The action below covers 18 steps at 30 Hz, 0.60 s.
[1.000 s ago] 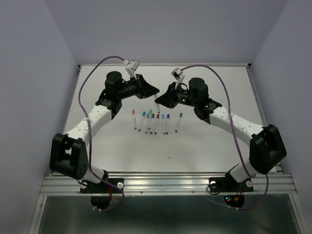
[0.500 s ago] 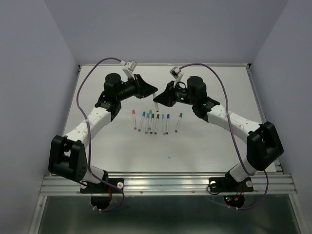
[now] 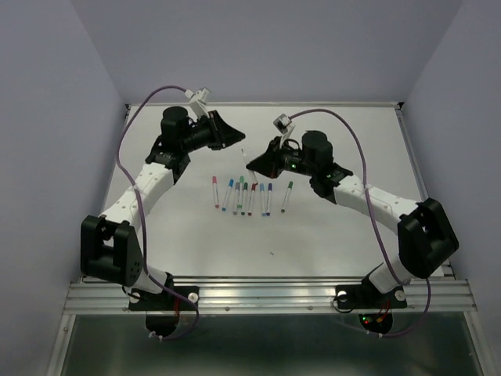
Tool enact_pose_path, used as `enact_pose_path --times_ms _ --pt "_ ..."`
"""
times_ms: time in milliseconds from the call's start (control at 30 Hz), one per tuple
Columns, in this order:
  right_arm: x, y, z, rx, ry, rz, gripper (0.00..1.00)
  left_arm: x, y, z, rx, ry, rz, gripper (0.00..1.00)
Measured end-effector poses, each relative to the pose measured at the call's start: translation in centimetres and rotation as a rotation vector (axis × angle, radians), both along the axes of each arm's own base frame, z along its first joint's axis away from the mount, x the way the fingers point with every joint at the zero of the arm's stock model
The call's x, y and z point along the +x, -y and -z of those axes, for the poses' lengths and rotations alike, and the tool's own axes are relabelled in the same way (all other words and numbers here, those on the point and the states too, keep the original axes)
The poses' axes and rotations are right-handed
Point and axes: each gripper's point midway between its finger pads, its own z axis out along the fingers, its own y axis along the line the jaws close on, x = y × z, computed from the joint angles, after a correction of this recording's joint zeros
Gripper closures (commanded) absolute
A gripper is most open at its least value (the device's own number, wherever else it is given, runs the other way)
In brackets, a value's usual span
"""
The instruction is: Open the pen caps
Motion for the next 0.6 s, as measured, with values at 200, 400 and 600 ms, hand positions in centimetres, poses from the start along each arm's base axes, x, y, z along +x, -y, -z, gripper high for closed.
enact_pose_path --times_ms 200,400,600 --pt "-7.2 0.8 5.8 -0.099 -0.174 -0.146 0.99 7.8 -6.9 -4.1 0.026 0.129 -0.302 1.0" --pt "-9.1 1.4 5.3 -0.116 -0.191 -0.155 0.99 9.7 -10.2 -5.9 0.033 0.185 -0.423 1.0" --pt "-5.4 3.1 4.9 -0.18 -0.201 0.067 0.99 9.9 -11.3 -3.2 0.12 0.106 -0.491 1.0"
